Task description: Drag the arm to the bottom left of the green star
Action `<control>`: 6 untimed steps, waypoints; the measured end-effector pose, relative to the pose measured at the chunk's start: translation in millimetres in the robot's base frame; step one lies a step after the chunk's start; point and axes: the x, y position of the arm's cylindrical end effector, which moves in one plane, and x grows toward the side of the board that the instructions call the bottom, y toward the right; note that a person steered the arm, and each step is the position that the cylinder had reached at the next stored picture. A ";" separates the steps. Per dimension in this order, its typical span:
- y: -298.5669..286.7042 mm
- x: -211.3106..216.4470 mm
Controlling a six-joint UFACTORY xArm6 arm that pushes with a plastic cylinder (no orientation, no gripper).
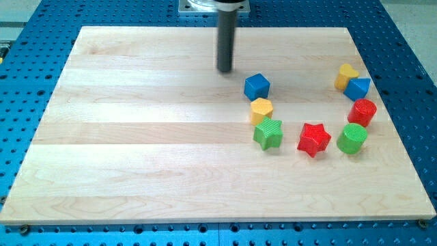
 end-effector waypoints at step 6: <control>-6.9 224.7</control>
